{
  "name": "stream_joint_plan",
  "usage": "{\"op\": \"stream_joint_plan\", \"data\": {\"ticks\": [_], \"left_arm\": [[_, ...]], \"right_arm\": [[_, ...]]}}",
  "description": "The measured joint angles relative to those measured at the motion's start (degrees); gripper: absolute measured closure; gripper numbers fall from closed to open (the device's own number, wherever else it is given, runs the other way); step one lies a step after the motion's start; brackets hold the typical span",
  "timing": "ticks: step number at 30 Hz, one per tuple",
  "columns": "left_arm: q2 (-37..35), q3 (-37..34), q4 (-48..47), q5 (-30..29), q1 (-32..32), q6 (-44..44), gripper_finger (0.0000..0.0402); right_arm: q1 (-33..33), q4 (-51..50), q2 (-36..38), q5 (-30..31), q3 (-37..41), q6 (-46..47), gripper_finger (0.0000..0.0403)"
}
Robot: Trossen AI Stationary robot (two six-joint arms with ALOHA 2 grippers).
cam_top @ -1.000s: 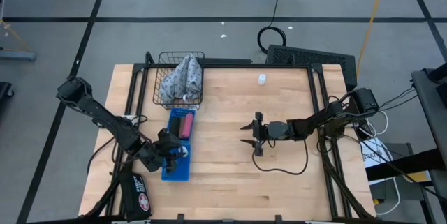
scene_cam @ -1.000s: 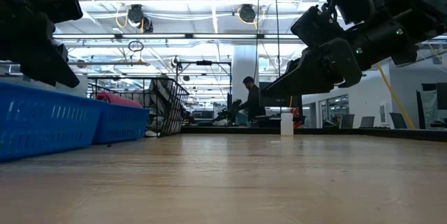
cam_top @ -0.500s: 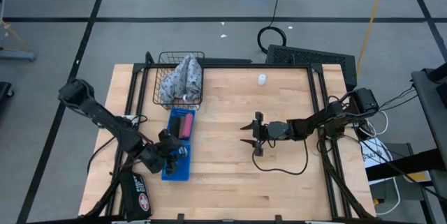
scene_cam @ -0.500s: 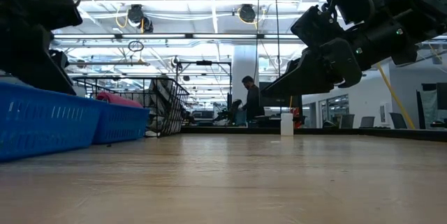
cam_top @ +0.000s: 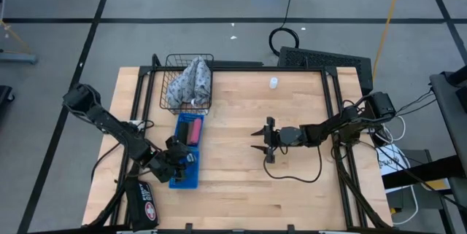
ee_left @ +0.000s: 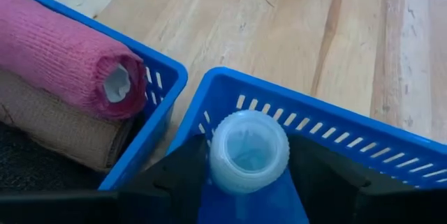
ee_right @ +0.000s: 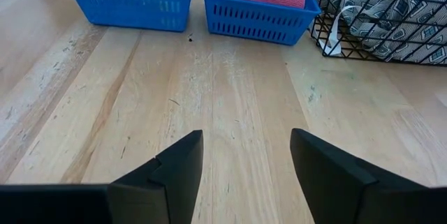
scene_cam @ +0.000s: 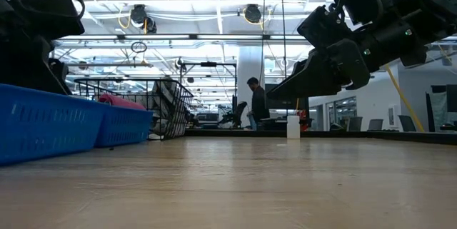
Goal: Pick & Place Medicine items
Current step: Put the right transparent bottle into the bottom blue basket, then put the transparent bottle into the bottom blue basket
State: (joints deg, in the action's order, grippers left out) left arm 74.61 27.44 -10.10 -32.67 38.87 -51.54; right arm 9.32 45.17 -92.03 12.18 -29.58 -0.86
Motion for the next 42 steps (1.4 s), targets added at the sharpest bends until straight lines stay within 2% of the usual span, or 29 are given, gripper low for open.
{"op": "stream_joint_plan", "data": {"ticks": [5,14,21,27,34,40,42], "left_arm": [[0.00,0.00,0.01,0.00,0.00,0.02,0.0183],[-3.40,0.02,0.00,-0.15,-0.07,0.98,0.0190],[-9.41,0.02,-1.45,-0.23,-0.07,2.96,0.0191],[-18.05,0.02,-2.06,-0.49,-0.94,5.38,0.0201],[-29.21,0.03,5.44,-4.30,-3.85,10.52,0.0210],[-34.21,0.07,9.86,-8.20,-6.28,21.74,0.0202],[-34.92,0.07,9.93,-9.78,-7.19,25.59,0.0198]], "right_arm": [[0.00,-0.02,0.00,-0.01,0.00,0.00,0.0195],[0.00,-0.02,0.00,-0.02,0.00,0.00,0.0198],[0.00,-0.11,0.02,-0.02,0.00,0.00,0.0198],[0.00,-1.63,0.02,-0.02,0.00,0.30,0.0197],[-2.86,-11.42,2.16,0.01,0.04,4.50,0.0195],[-7.19,-27.38,10.42,0.27,0.02,8.45,0.0198],[-8.65,-33.56,13.55,2.15,0.02,9.93,0.0201]]}}
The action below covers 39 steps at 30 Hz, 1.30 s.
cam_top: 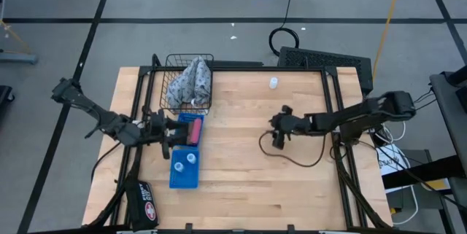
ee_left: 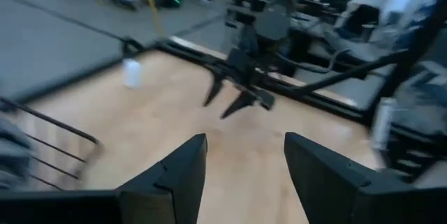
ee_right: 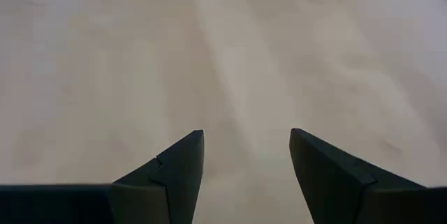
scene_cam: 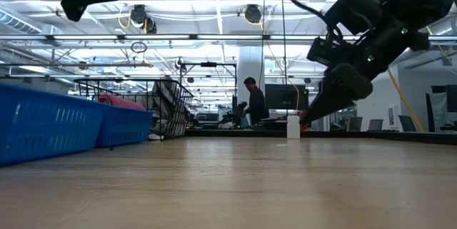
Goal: Pick & Place Medicine items
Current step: Put the transparent bottle into the bottom blue basket
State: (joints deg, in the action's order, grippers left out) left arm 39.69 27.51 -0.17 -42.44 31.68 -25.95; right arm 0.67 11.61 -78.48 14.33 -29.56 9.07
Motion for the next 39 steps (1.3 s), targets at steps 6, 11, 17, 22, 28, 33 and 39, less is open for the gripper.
{"op": "stream_joint_plan", "data": {"ticks": [6,11,17,22,28,33,39], "left_arm": [[-0.40,0.00,-0.08,-7.21,-2.77,9.62,0.0202],[-0.41,0.00,-0.39,-7.66,-4.84,14.82,0.0213],[-5.52,0.00,-6.79,-12.39,-6.59,17.54,0.0215],[-13.64,0.00,-14.17,-14.88,-6.75,13.98,0.0215],[-16.81,0.02,-18.71,-15.27,-6.78,11.62,0.0215],[-15.93,0.02,-21.10,-15.18,-6.77,9.34,0.0215],[-14.42,0.02,-21.97,-15.10,-6.77,9.10,0.0215]], "right_arm": [[-3.37,-12.91,7.42,9.22,0.00,3.56,0.0213],[-5.64,-13.73,9.03,14.80,0.40,3.97,0.0227],[-9.95,-2.28,7.59,13.66,6.14,3.85,0.0241],[-15.74,4.21,5.60,10.41,9.72,7.65,0.0233],[-21.61,17.48,0.34,3.61,9.70,0.88,0.0163],[-26.18,29.79,-7.17,5.08,9.58,-3.95,0.0111],[-30.13,31.75,-16.50,4.87,5.39,-1.20,0.0105]]}}
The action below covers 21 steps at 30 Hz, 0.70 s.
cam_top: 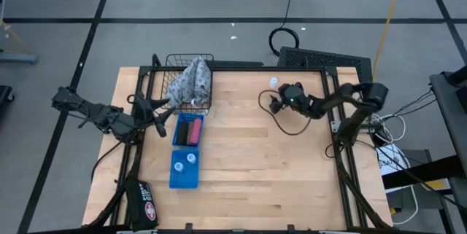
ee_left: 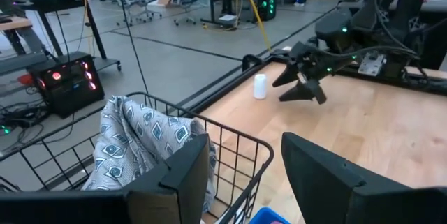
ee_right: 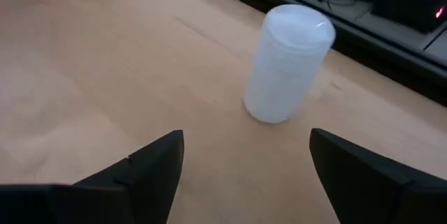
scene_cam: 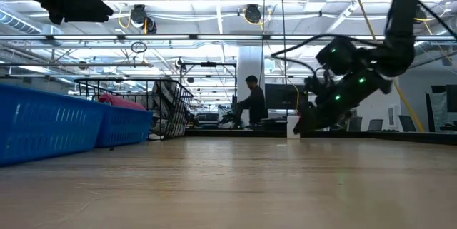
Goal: Pick & Place Medicine items
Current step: Put the transparent bottle into the bottom blue basket
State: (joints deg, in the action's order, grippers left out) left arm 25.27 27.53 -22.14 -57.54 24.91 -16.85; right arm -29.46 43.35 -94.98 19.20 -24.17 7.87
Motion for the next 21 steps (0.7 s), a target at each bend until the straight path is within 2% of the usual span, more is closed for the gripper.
{"op": "stream_joint_plan", "data": {"ticks": [5,9,15,21], "left_arm": [[0.65,0.00,-0.62,0.07,-0.72,-0.24,0.0215],[0.62,0.00,-2.27,0.15,-1.55,-2.19,0.0215],[0.62,-0.02,-4.55,0.43,-2.56,-4.44,0.0215],[1.01,-0.02,-5.33,0.49,-3.97,-4.69,0.0215]], "right_arm": [[-1.65,-0.05,-6.21,-1.99,-5.56,0.39,0.0115],[-2.90,-2.80,-8.04,0.38,-8.85,0.69,0.0116],[-4.70,-3.03,-7.99,1.44,-10.04,3.48,0.0120],[-5.95,-2.90,-8.02,-2.92,-10.07,1.07,0.0124]]}}
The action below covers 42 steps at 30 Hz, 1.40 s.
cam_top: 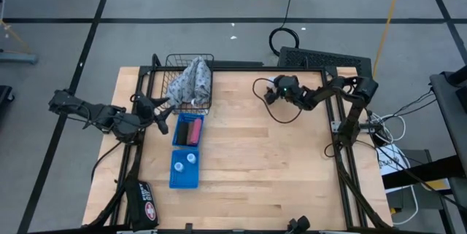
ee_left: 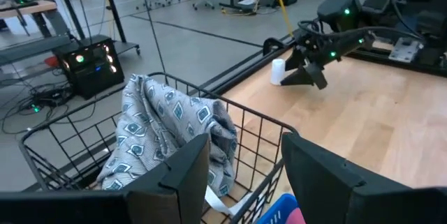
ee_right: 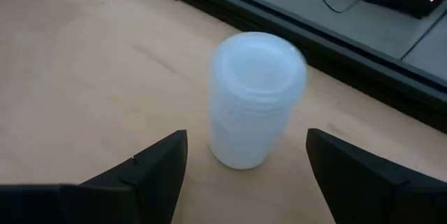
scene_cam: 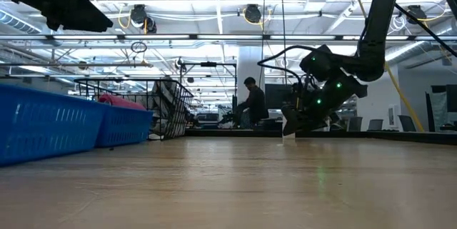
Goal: Pick & Place Medicine items
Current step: Put the transparent bottle into the bottom blue basket
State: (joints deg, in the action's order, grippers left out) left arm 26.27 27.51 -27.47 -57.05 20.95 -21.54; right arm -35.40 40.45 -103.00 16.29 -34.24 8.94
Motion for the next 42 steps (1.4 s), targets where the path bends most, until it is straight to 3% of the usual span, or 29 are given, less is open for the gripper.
{"op": "stream_joint_plan", "data": {"ticks": [7,20,24,29,36,39,42], "left_arm": [[0.78,0.00,-0.27,0.05,-1.96,-0.62,0.0215],[6.86,-0.02,-1.24,0.18,-4.41,-6.33,0.0215],[9.46,-0.02,-1.22,0.17,-5.09,-8.65,0.0215],[12.67,-0.04,-0.92,0.17,-5.90,-10.59,0.0215],[17.39,-0.04,3.01,0.44,-7.84,-14.52,0.0215],[19.40,-0.04,6.59,4.78,-9.25,-14.72,0.0215],[21.33,-0.04,11.63,13.25,-11.04,-14.38,0.0215]], "right_arm": [[-1.01,1.17,0.00,-1.81,0.00,-3.90,0.0143],[-1.53,0.88,0.58,-3.14,0.00,-9.93,0.0277],[0.49,-3.35,4.67,-3.14,0.00,-13.74,0.0290],[4.68,-12.87,13.25,-4.68,0.00,-14.60,0.0279],[14.98,-22.14,21.82,-15.18,0.00,-11.92,0.0287],[21.01,-22.08,22.08,-16.57,0.00,-10.45,0.0286],[26.75,-19.96,21.04,-16.53,0.02,-9.09,0.0286]]}}
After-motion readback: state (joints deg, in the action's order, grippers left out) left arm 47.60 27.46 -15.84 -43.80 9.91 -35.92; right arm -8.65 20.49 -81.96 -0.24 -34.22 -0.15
